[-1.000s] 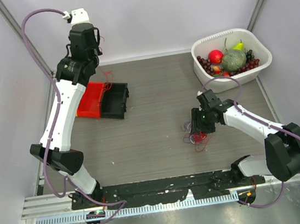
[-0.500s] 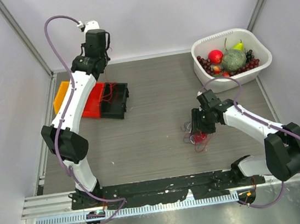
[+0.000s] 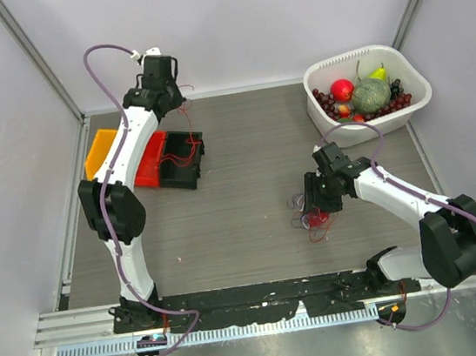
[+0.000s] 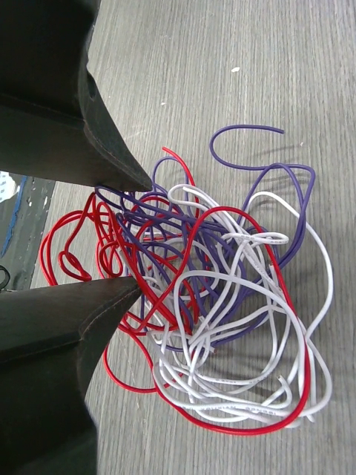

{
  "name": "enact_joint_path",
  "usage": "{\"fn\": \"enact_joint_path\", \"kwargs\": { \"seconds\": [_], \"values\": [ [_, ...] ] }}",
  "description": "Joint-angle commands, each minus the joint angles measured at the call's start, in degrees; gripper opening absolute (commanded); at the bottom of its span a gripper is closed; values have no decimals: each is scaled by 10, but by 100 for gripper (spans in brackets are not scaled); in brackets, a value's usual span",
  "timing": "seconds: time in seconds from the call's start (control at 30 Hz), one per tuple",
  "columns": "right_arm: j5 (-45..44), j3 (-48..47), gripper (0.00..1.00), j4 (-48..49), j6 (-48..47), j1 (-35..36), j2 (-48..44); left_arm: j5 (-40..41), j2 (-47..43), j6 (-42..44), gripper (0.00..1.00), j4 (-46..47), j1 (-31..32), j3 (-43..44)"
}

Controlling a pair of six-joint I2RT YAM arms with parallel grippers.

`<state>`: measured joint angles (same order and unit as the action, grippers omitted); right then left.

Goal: Untangle the cables

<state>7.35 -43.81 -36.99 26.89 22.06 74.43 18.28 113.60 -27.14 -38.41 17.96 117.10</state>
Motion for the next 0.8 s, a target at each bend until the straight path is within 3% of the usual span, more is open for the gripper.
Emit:
{"fn": "enact_joint_path", "kwargs": {
  "seconds": [0.0, 0.37, 0.47, 0.6, 0.77],
  "values": [
    [-2, -24, 55, -3, -3, 3, 4, -104, 3, -46, 0, 47, -11, 17],
    [-3, -21, 55, -2, -1, 3, 7, -176, 61, -120, 0, 59, -11, 66],
    [0, -23, 55, 0, -1, 3, 16, -200, 60, -142, 0, 71, -9, 50],
    [0, -23, 55, 1, -2, 3, 17, -165, 39, -128, 0, 65, -13, 15],
    [2, -15, 55, 7, 4, 3, 12, -162, -10, -130, 0, 88, -56, -62]
  ]
}}
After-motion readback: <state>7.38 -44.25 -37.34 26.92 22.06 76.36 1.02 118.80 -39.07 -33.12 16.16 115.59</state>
